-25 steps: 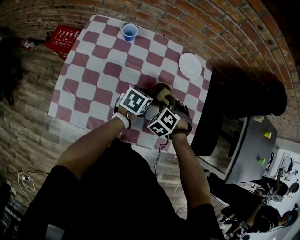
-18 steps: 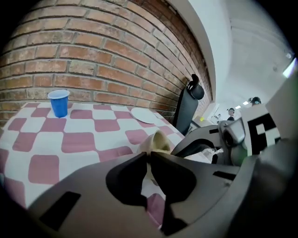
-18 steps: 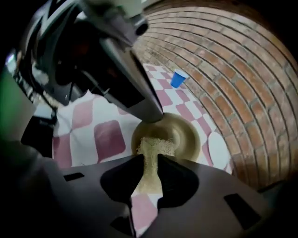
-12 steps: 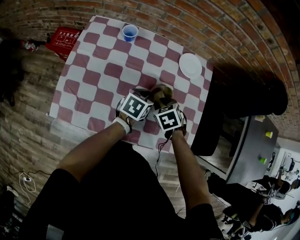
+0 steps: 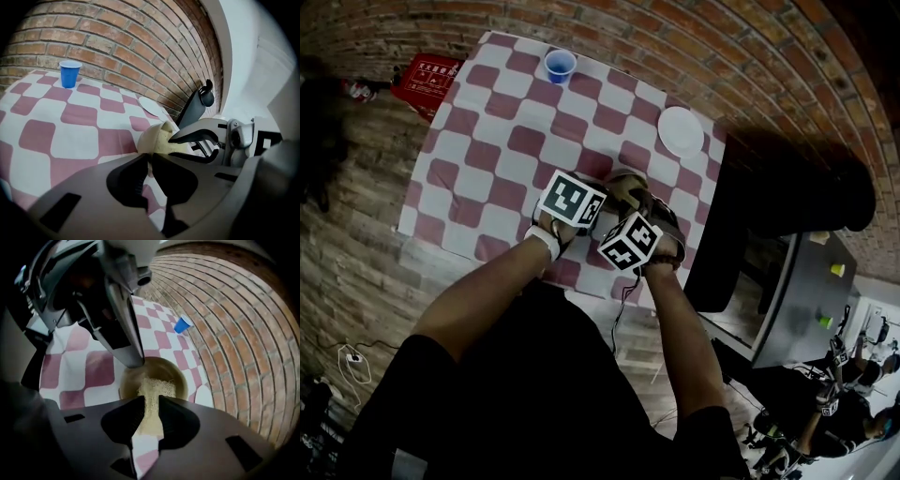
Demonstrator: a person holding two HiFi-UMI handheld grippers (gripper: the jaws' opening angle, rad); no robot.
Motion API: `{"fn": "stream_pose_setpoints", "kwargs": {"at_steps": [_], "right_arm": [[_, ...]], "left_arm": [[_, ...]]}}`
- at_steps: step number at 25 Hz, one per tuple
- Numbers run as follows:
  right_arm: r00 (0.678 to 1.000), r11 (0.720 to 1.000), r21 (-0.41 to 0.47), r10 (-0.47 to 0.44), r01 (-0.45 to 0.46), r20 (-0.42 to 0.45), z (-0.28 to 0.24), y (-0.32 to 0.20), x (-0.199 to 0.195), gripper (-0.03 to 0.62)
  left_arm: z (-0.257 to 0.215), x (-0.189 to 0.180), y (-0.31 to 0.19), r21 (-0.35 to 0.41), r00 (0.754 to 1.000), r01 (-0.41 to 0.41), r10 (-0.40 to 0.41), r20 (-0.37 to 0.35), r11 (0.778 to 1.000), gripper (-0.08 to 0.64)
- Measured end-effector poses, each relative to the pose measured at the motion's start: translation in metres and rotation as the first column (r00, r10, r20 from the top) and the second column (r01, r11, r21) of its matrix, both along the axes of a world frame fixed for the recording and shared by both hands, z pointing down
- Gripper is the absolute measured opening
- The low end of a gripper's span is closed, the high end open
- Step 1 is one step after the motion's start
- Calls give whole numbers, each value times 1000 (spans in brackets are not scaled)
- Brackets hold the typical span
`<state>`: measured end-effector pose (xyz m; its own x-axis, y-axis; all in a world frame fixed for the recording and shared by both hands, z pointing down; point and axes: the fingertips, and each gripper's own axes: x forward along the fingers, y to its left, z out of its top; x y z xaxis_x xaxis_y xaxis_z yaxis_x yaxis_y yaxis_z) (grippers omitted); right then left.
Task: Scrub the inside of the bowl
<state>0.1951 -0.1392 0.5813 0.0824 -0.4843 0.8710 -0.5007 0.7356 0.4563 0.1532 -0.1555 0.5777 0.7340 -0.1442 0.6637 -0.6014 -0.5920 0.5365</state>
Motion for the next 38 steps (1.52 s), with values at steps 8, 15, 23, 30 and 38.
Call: {"fn": "stream_pose_setpoints", "kwargs": {"at_steps": [8, 15, 23, 30, 38], "right_arm": [[998, 998, -48, -43, 45, 51, -2, -3, -5, 103], [990, 992, -75, -89, 97, 109, -1, -11, -27, 103], [929, 923, -216, -350, 320, -118, 13, -1, -14, 103], [919, 922, -165, -373, 351, -131, 14, -18, -29, 103], [870, 850, -283, -485, 445, -90, 25, 10, -30, 103]], "left_arm": [[14, -13, 0, -380, 966, 149, -216, -139, 913, 43], [18, -17, -5, -399, 950, 194, -273, -152, 896, 44], [19, -18, -5, -407, 955, 181, -258, -145, 895, 44], [20, -18, -7, -394, 961, 170, -241, -138, 903, 44], [23, -22, -11, -403, 946, 206, -287, -151, 892, 43]]}}
